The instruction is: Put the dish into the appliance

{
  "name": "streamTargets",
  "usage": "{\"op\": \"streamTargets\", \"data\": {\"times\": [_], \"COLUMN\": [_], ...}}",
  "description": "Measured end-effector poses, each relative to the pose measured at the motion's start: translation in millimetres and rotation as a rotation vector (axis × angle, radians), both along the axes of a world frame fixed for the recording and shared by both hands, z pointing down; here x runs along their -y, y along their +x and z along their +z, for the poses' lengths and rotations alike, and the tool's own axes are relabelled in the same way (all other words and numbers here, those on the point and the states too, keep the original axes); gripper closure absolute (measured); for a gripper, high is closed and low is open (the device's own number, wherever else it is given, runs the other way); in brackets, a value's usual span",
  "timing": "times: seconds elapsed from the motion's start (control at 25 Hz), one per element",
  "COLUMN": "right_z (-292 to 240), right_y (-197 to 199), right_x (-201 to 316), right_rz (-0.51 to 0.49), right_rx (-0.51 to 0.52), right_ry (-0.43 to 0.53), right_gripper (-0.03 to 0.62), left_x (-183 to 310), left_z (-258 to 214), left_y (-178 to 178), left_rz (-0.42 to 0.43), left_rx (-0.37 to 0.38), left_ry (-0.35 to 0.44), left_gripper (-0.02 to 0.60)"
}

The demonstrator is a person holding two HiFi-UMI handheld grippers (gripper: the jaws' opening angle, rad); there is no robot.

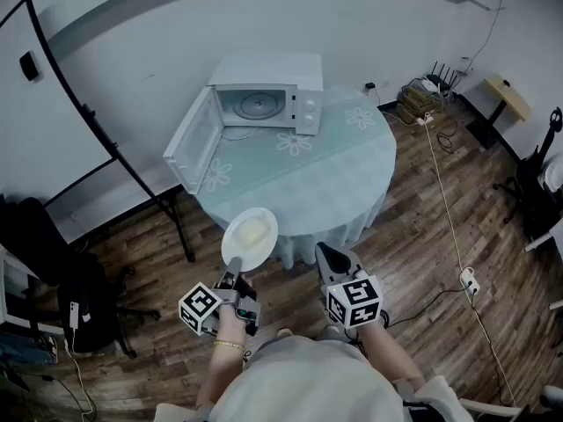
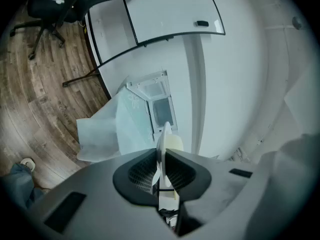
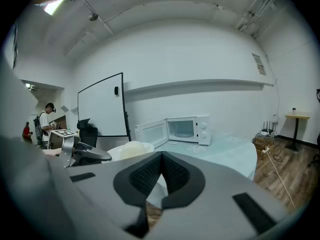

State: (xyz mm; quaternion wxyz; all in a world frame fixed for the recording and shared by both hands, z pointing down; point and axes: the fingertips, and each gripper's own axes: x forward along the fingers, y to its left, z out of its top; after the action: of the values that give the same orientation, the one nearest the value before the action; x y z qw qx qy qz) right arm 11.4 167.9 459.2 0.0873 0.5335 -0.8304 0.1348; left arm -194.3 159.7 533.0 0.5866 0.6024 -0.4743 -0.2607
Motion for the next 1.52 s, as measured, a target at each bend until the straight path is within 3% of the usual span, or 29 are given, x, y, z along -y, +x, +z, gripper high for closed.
{"op": "streamTargets", "data": {"times": [0.68, 1.2, 1.52], "right_z": [-7, -2, 5], "right_y": [-20, -49, -44], "right_x": [-37, -40, -31], "right_rz": [-0.045, 0.001, 0.041], "right_rx": [0.003, 0.028, 0.012], "right_ry": [0.009, 0.009, -0.008], "right_gripper": [0.589, 0.589, 0.589], "left_x": [-31, -21, -3], "left_z": [-13, -9, -5], "left_y": [-2, -28, -29], "left_rz": [0.014, 0.055, 0.071], "left_rx": [-0.018, -0.002, -0.011], "left_ry": [0.022, 0.027, 0.022], "left_gripper": [0.537, 0.537, 0.537]}}
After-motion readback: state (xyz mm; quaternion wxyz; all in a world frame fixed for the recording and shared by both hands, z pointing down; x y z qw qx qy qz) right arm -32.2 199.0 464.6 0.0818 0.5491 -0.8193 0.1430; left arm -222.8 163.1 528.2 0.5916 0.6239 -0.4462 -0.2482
